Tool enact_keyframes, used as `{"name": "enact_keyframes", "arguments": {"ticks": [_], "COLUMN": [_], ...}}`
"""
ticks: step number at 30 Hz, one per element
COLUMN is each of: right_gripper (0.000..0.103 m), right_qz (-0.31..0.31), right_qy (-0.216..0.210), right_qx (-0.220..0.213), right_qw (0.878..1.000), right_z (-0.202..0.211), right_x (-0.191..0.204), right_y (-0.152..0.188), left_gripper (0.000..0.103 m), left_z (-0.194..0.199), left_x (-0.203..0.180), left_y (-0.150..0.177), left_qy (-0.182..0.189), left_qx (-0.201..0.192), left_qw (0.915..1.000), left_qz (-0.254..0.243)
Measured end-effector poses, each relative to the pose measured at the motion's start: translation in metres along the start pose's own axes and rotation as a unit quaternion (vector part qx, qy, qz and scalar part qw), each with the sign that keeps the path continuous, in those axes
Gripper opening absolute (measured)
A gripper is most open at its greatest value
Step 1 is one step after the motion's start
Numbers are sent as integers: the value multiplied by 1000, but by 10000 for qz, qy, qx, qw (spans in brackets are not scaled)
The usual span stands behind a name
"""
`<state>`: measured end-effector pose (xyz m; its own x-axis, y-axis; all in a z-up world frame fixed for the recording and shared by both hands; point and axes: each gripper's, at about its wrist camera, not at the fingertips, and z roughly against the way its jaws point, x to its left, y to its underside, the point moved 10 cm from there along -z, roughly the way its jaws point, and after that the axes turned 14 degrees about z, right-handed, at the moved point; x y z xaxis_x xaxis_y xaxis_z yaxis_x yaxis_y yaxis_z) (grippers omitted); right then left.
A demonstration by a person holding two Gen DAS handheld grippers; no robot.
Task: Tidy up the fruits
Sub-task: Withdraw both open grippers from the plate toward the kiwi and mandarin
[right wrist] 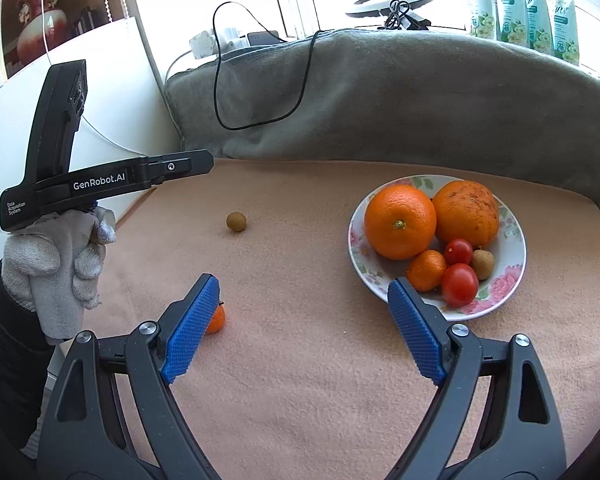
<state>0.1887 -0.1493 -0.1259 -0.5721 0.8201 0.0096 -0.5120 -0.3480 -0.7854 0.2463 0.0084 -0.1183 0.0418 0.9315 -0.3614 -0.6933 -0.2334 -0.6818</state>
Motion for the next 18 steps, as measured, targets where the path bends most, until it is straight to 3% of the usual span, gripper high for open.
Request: {"name": "enact_keyframes", "arguments": {"ticks": [7,18], "right_gripper": [89,88], "right_qz": [174,368], "right_qy": [-302,-569], "right_qx": [118,295], "right_qw": [9993,9973], "right_z": [-13,-31], "right_x": [27,57], "right_y": [3,9], "left_gripper": [72,68], "left_z": [-3,-18], "left_x": [36,55], "left_y": [12,34], "left_qy": [-133,-61], "left_qx": [98,337], "left_qw": [9996,9986], "left_qz": [247,395]}}
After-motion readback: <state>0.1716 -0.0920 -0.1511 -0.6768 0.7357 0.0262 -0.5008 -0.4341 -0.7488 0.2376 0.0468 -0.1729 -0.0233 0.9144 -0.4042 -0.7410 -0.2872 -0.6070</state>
